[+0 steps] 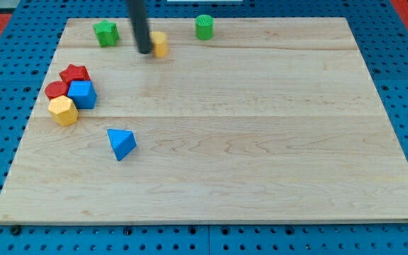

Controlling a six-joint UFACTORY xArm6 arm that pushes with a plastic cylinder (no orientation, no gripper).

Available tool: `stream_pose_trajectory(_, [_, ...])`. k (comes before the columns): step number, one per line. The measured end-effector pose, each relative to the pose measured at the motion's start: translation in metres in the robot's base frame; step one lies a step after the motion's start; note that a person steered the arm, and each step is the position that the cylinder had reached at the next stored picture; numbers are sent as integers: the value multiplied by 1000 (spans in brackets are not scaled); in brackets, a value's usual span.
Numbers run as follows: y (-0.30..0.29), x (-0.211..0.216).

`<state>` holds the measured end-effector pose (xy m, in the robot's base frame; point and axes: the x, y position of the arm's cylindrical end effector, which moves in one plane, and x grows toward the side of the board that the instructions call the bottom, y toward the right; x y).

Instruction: Move your arm towards the center of the board

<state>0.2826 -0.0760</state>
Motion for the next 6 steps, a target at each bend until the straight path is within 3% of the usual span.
stream_pose_trajectory(1, [63, -17])
stream_pose_trajectory(2, [3, 21])
stream_pose_trajectory(3, [-140, 17])
stream_pose_trajectory(4, [-171, -33])
stream_pose_trajectory(6, [-19, -46])
